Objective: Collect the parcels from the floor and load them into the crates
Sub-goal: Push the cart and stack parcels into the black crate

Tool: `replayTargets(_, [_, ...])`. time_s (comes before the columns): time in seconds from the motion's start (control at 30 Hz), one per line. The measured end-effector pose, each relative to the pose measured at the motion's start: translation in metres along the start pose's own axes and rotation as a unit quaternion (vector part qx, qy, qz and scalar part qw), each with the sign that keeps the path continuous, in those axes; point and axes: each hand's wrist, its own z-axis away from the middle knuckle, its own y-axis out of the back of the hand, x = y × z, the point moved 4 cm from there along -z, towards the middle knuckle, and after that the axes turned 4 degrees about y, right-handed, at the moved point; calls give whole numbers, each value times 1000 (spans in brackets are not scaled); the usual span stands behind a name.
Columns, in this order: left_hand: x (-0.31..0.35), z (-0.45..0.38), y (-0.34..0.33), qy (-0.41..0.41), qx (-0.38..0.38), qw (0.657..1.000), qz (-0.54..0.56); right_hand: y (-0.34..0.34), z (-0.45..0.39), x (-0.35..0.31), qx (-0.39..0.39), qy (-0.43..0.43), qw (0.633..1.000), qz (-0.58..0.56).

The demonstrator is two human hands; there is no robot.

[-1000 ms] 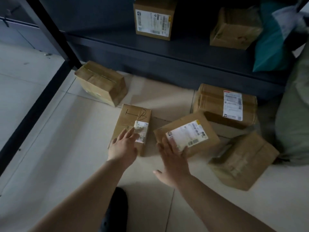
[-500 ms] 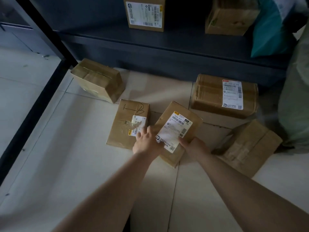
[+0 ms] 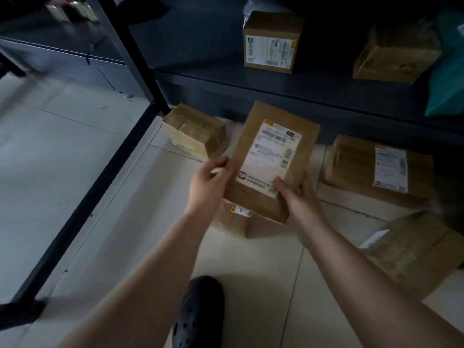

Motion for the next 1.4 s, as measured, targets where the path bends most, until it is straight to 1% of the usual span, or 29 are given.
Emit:
replayTargets(0.03, [3,-3,15,-1,20,1000,4,-14,-4,-5,-15,9,1000,17])
replayTargets(0.1, [-6,-10,37,6,30,999,-23,-35,-10,-1,-29,0,998,52])
replayTargets(0.2, [-36,-19,49,37,7,994,-99,-49,-10,25,-40,-50,992,113])
replayTargets(0.27, [-55,-28,52,44,-11,995,-94,-48,-10,36,-45,-61,989,129])
replayTargets(0.33, [-62,-39,60,34,7,998,-45,-41,-11,36,-25,-53,995,86])
replayTargets(0.37, [-64,-45,64,42,18,999,-8,-35,-13,37,1,-59,997,55])
replayTargets(0.4, [-68,-51,65,60,19,998,28,-27,-15,43,38,-85,996,16])
replayTargets(0.43, [-76,-56,65,96,14,994,43,-19,-17,53,67,-133,989,-22])
replayTargets(0.47, [-86,-61,61,140,2,989,49,-14,-16,64,73,-181,980,-49])
replayTargets(0.5, [-96,-60,57,188,-23,981,46,-15,-14,73,53,-221,972,-51])
replayTargets(0.53, [-106,-62,52,209,-61,975,49,-19,-14,81,10,-239,970,-44])
replayTargets(0.6, [-116,-64,39,195,-156,967,49,-33,-15,87,-68,-232,969,-43])
replayTargets(0.63, [-107,-61,31,175,-173,967,61,-41,-13,82,-92,-231,967,-52])
replayTargets(0.67, [-98,-57,24,173,-187,963,85,-46,-12,77,-97,-240,963,-69])
replayTargets(0.77, [-66,-42,23,184,-179,961,105,-54,-6,44,-95,-235,961,-109])
replayTargets(0.9, [21,-24,65,196,-157,962,110,-68,4,-54,-110,-212,965,-108])
replayTargets(0.97, [82,-6,96,197,-158,962,100,-77,11,-121,-116,-216,962,-122])
replayTargets(1.07, [185,37,141,192,-155,965,88,-84,36,-238,-107,-217,968,-61])
replayTargets(1.13, [262,80,169,177,-163,967,84,-89,61,-331,-115,-183,976,-16])
replayTargets(1.2, [344,129,195,157,-170,970,74,-93,96,-432,-143,-158,977,11])
replayTargets(1.23, [381,158,209,149,-157,974,61,-93,116,-478,-151,-146,977,30])
replayTargets(1.3, [451,221,236,137,-129,981,39,-100,171,-567,-203,-111,972,44])
replayTargets(1.4, [541,316,270,115,-114,986,44,-100,253,-680,-208,-80,971,86])
